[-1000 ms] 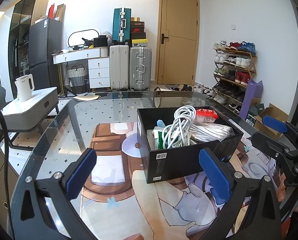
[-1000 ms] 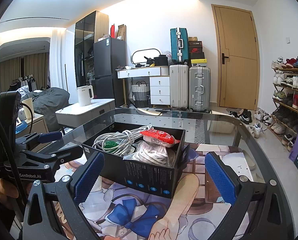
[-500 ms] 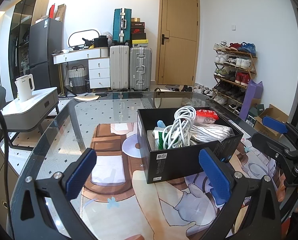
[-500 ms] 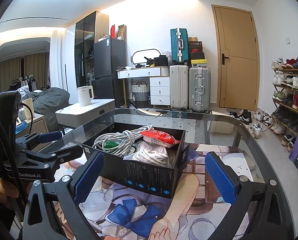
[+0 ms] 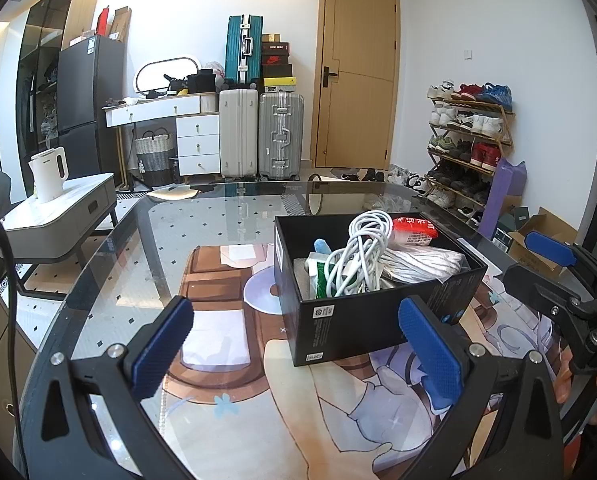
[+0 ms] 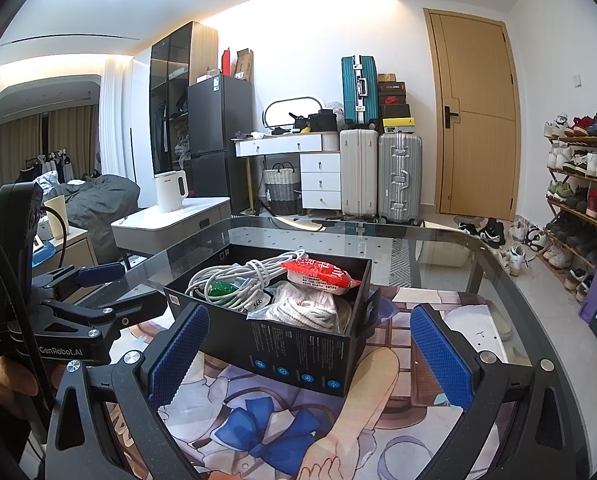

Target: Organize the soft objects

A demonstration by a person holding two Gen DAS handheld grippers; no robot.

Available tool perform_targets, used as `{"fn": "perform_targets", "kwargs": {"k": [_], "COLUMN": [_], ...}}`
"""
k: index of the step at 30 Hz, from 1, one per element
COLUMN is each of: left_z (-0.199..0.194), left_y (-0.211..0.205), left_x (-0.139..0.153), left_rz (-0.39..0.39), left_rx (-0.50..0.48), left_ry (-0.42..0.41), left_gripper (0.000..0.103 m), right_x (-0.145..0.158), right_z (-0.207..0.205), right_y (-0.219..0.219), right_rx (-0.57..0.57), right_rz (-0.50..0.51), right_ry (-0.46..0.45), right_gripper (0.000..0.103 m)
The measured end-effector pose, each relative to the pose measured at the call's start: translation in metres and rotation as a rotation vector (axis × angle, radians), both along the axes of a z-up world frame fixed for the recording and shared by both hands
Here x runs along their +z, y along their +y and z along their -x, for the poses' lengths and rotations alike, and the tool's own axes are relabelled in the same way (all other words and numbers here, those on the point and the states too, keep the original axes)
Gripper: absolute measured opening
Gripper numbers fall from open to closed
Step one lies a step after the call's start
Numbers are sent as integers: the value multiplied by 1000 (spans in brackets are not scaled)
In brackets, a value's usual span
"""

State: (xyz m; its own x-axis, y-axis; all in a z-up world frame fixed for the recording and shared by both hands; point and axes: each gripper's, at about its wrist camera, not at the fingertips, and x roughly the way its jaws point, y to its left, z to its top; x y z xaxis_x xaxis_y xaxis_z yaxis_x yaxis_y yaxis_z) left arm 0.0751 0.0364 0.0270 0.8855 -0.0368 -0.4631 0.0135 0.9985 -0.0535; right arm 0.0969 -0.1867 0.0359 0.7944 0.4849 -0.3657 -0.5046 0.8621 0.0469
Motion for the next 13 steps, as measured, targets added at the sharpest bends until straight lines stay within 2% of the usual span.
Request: {"fn": "perform_targets", "kwargs": {"k": [13], "left_z": [2], "left_y": [-4], "left_x": [0], "left_rz": [-11], "left_rx": [1], "left_ry": [-7], "left_gripper": [103], "right_x": [0], "right_z": [0], "right_y": [-1], "right_rx": [0], "right_rz": [-1], "right_ry": [0], "right_gripper": [102]}}
